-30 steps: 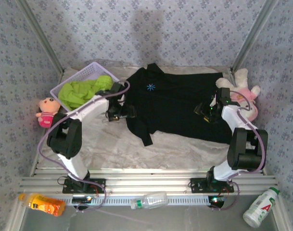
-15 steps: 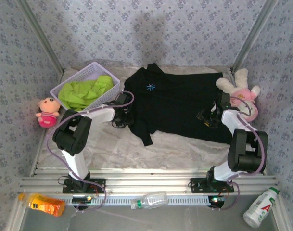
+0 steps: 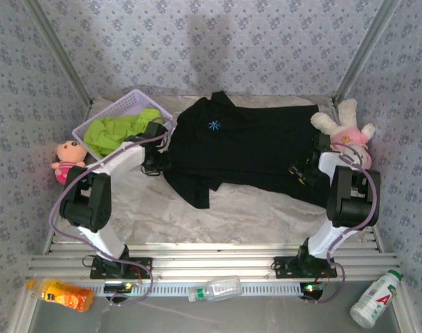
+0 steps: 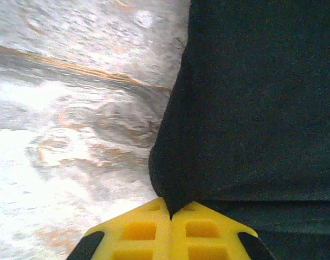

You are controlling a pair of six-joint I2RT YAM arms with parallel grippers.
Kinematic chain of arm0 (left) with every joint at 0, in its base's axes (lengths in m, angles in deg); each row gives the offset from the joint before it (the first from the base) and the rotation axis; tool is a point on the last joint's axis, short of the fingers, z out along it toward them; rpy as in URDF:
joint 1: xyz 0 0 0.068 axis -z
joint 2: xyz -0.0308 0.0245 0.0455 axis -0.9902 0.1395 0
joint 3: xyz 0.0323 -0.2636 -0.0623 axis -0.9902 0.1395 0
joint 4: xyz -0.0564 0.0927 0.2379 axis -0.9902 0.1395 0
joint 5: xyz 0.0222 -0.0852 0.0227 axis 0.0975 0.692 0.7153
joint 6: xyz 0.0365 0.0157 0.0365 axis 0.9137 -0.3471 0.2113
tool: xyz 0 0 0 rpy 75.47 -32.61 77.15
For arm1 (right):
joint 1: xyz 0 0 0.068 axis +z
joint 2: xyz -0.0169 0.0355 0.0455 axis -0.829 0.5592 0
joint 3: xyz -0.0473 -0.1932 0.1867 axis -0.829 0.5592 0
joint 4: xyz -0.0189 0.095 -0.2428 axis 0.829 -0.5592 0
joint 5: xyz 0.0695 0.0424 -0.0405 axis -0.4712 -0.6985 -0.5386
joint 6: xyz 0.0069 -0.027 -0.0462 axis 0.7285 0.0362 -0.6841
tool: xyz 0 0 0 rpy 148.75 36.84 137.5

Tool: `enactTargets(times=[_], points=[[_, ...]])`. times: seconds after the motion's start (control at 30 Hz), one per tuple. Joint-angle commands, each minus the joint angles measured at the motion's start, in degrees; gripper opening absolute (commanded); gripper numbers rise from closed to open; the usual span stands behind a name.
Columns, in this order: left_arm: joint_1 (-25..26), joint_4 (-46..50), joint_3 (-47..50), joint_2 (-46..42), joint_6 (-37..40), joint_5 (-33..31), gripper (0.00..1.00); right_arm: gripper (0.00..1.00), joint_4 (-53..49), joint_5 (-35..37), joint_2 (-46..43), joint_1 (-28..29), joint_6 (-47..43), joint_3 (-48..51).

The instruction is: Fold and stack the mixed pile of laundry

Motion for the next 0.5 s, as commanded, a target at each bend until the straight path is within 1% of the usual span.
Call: enactTargets(times=[0.0,0.03,0.07,0.1,0.13,0.17,0.3,0.37,0.47], points=[[-1.5,6.8,-2.0,1.5,5.2,-3.2,0.19,0.44,-0.4,3.0,2.1,-1.1,-0.2,-0.9],[-1.4,7.7,-3.2,2.7,5.0,-2.0,0.37,0.44,-0.3,2.7,1.9,-0.9,-0.6,-1.4],[-1.0,8.5,-4.3,3.6,4.6,-0.9,0.49,0.45,-0.6,2.0,1.6,-0.8,-1.2,-2.0],[-0.5,9.0,-5.0,3.9,4.1,-0.8,0.54,0.45,-0.9,1.6,1.2,-0.6,-1.7,-2.4],[0.6,9.7,-5.5,3.8,3.8,-1.0,0.57,0.45,-1.2,1.2,0.3,-0.3,-2.1,-2.7],[1.8,10.5,-5.9,3.0,3.4,-1.4,0.59,0.46,-1.7,0.8,-0.6,-0.1,-2.4,-2.9],[7.5,12.3,-4.5,-2.1,1.1,-1.3,0.59,0.49,-4.2,-1.9,-6.8,0.7,-2.9,-2.6],[12.2,10.6,-2.5,-5.2,-0.4,-0.6,0.59,0.50,-5.0,-2.8,-10.4,1.4,-2.8,-1.6],[19.3,7.3,-0.5,-7.0,-2.3,-0.4,0.59,0.50,-6.8,-3.1,-14.4,2.1,-2.9,-0.3]])
